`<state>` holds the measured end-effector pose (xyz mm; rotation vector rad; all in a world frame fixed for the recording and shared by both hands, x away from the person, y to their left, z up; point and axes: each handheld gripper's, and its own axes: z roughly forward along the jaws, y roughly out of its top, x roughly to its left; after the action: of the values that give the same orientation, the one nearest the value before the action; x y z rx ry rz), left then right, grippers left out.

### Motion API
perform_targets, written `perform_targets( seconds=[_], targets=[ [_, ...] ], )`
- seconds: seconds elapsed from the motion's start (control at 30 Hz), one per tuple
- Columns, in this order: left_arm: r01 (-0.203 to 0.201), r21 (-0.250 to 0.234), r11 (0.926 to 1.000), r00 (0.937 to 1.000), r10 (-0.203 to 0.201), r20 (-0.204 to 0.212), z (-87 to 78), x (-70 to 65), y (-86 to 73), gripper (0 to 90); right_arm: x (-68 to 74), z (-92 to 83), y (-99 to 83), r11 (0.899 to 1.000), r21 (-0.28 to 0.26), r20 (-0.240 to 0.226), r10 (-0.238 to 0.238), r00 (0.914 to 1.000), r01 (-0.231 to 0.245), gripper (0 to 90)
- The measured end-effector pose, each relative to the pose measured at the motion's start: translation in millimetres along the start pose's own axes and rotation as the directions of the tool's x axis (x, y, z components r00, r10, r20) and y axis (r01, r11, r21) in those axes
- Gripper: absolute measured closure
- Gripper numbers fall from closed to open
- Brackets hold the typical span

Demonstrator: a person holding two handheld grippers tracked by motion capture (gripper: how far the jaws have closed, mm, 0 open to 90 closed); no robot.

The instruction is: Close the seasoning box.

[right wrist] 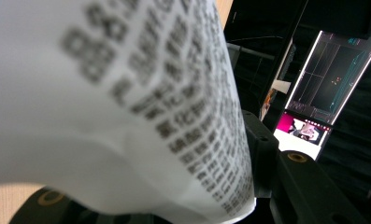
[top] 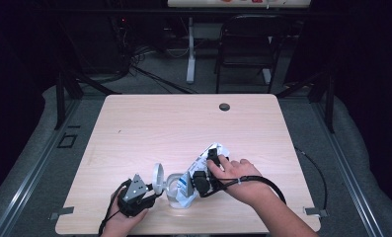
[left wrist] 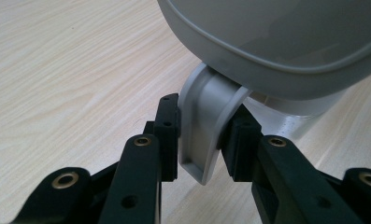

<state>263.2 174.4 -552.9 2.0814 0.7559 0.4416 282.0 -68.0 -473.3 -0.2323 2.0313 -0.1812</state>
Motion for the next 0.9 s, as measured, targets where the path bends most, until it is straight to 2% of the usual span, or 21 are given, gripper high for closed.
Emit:
perform_targets(
  seconds=[0.37,0.9],
  targets=[
    [0.000,-0.001,1.0000,1.0000,0.000,-0.001,0.2,-0.1,0.0,70.6,-1.4,-1.6,0.7,1.000,0.008,0.006,-0.018,0.9998,0.018,62.3],
    [0.000,0.000,1.0000,1.0000,0.000,-0.001,0.2,-0.2,0.1,70.6,-0.2,-1.7,1.2,1.000,-0.010,0.012,-0.016,0.9998,0.016,64.0]
  ],
)
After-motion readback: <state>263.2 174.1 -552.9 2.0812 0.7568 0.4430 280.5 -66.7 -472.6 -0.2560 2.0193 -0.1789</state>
